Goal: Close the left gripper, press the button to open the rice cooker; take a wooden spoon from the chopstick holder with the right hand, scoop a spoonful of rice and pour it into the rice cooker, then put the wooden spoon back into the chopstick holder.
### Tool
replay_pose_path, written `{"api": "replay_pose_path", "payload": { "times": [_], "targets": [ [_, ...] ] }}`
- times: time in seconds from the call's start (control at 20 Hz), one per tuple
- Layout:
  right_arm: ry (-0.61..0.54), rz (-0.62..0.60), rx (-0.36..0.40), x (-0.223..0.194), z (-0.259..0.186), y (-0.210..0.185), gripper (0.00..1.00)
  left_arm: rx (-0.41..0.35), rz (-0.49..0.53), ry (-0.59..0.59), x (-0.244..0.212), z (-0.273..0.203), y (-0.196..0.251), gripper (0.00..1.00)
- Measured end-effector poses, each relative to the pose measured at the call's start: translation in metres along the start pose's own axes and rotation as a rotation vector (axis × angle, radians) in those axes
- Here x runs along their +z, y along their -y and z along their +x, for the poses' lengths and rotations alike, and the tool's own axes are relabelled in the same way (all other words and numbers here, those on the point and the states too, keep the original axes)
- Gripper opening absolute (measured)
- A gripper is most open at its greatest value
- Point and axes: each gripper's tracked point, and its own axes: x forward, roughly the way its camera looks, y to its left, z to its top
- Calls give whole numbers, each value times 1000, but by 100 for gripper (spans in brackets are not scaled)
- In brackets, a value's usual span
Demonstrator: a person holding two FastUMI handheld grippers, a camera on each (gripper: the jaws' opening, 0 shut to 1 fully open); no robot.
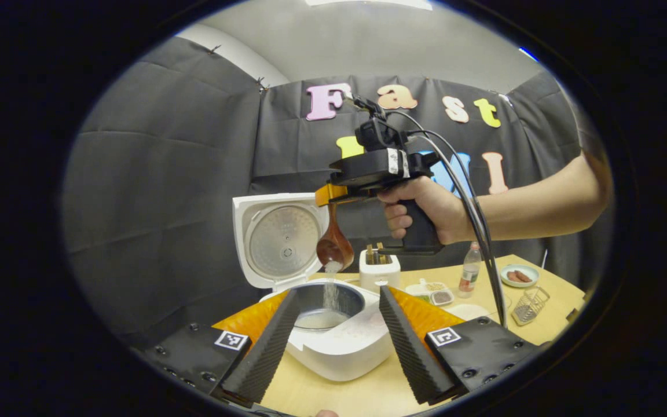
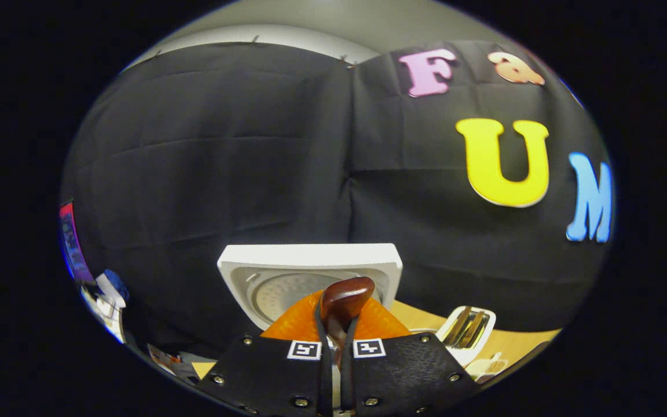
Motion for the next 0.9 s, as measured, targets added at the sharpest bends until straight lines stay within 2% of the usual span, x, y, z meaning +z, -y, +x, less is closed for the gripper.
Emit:
{"api": "replay_pose_path", "payload": {
  "times": [0.05,0.1,0.15,0.35,0.65,0.9],
  "targets": [
    [15,-65,31,6,-1,-7,6,3,2,0,-1,0,-1,92],
    [32,-116,52,11,-6,-12,6,4,3,-2,-2,-1,1,97],
    [44,-148,72,15,-9,-16,6,4,2,-2,-2,0,2,97],
    [74,-165,102,22,-15,-32,6,9,8,-1,-1,-4,4,97],
    [106,-4,75,40,-30,-18,6,7,-5,-5,0,-9,10,97],
    [108,256,62,47,-36,15,6,-7,-13,1,14,-13,21,97]
  ]
}}
